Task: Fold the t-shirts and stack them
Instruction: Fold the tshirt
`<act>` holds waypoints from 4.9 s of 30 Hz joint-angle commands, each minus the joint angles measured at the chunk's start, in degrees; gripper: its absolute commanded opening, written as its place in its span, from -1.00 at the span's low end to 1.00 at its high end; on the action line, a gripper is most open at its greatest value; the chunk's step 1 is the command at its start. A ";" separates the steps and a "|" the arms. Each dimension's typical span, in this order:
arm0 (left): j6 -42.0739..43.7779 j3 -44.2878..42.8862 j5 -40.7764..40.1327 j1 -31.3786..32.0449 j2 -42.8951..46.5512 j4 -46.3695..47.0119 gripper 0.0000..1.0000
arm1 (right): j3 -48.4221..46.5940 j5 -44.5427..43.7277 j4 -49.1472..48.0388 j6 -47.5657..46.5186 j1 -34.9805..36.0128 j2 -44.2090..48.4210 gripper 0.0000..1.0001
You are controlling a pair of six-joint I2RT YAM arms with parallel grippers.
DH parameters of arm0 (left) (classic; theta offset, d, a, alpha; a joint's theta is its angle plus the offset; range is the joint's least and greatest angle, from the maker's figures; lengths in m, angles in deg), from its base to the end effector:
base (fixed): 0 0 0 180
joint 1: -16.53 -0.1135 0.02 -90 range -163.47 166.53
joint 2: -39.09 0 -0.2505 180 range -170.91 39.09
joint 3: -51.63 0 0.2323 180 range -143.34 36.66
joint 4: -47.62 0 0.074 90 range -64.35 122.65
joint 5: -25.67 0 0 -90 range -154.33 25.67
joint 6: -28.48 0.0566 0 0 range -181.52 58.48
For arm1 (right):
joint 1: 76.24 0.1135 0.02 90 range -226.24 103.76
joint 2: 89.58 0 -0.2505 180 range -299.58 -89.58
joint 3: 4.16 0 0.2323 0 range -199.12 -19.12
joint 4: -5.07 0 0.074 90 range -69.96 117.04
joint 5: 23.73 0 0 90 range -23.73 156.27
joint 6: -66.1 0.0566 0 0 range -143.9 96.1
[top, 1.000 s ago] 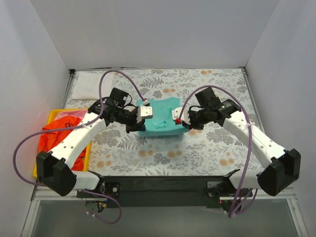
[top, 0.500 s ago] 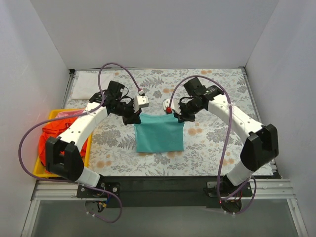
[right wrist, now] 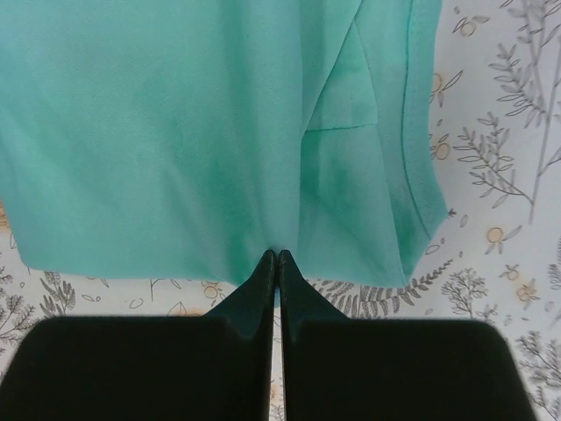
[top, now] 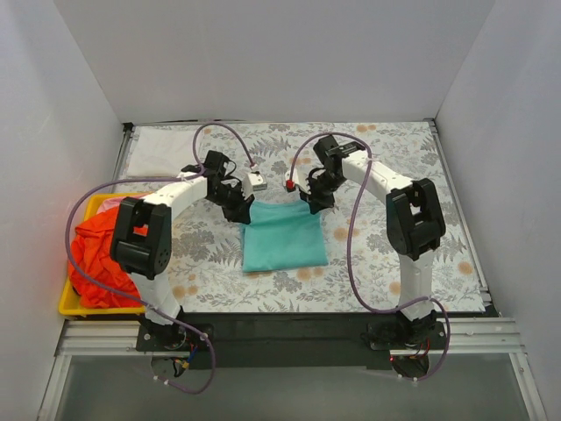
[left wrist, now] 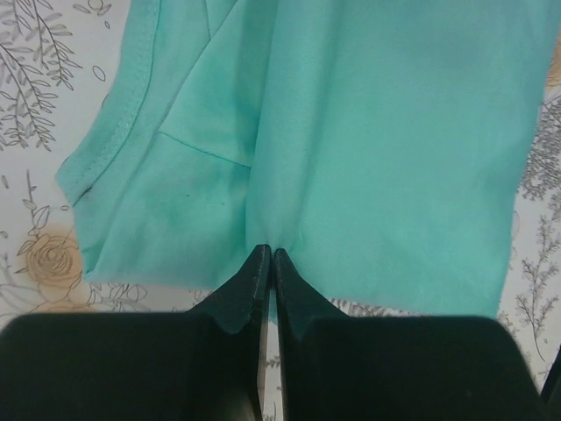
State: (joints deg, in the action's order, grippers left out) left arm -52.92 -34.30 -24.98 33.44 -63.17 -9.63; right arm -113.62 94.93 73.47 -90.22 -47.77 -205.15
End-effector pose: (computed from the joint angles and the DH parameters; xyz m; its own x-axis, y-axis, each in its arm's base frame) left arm 0.3047 -0.1302 0.1800 -0.8481 0.3787 -0.3704 0.5292 0.6383 -0.5591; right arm 0.3318 0.2108 0.1956 0.1460 -0.8350 -0.5305 -0.9890 -0.1354 -0.0590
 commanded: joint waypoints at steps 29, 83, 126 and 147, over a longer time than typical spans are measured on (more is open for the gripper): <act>-8.68 4.33 9.78 6.03 4.35 12.30 -0.12 | -6.03 26.34 -6.06 41.26 -5.18 -4.46 -0.88; -6.05 19.36 -6.21 15.35 9.62 41.93 -1.00 | -1.30 31.63 -8.78 40.31 1.24 -19.70 -0.97; -0.08 27.10 -7.79 15.09 12.08 58.79 -1.00 | -7.19 30.13 -7.64 36.00 0.36 -23.21 -0.97; 6.34 36.94 -11.41 14.91 6.72 77.87 -1.00 | -14.57 25.47 -7.38 38.11 -0.78 -21.63 -0.97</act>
State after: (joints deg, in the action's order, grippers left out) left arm -49.01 1.44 -36.13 48.59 -56.28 63.26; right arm -125.99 123.39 66.23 -51.30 -48.10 -228.82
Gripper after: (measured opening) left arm 0.018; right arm 0.019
